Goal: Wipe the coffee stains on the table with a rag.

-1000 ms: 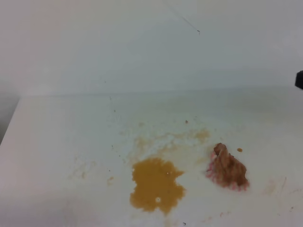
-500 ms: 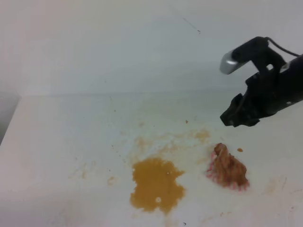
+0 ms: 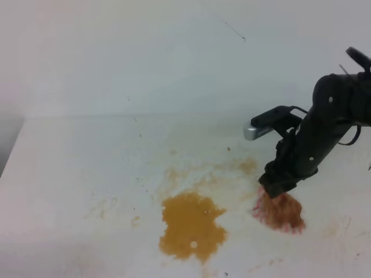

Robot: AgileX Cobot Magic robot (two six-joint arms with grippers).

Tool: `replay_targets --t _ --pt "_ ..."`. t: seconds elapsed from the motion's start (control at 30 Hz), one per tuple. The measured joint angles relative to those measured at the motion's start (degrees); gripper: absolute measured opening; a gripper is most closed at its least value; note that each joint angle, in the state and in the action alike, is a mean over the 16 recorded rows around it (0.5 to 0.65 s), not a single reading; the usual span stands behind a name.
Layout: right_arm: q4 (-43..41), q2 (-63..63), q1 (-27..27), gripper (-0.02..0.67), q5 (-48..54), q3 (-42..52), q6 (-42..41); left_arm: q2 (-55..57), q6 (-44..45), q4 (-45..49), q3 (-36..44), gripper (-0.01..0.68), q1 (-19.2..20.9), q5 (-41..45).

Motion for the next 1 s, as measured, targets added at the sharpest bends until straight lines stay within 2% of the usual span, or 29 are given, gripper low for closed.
replay_targets --t 0.2,0.67,0.83,1.0 --pt "-1.83 4.41 0.03 0.282 -0.29 -0.24 1.94 0.0 0.0 0.0 0.0 -0.003 0.0 0.0" --pt "6.56 6.57 0.83 0.048 2.52 -4.05 -5.49 0.0 0.0 0.0 0.0 -0.003 0.0 0.0" --pt "10.4 5.85 3.5 0.029 4.83 -7.25 -8.04 0.0 0.0 0.0 0.0 -0.003 0.0 0.0" --pt "12.73 5.16 8.72 0.028 6.65 -9.85 -8.86 0.0 0.0 0.0 0.0 -0.003 0.0 0.0"
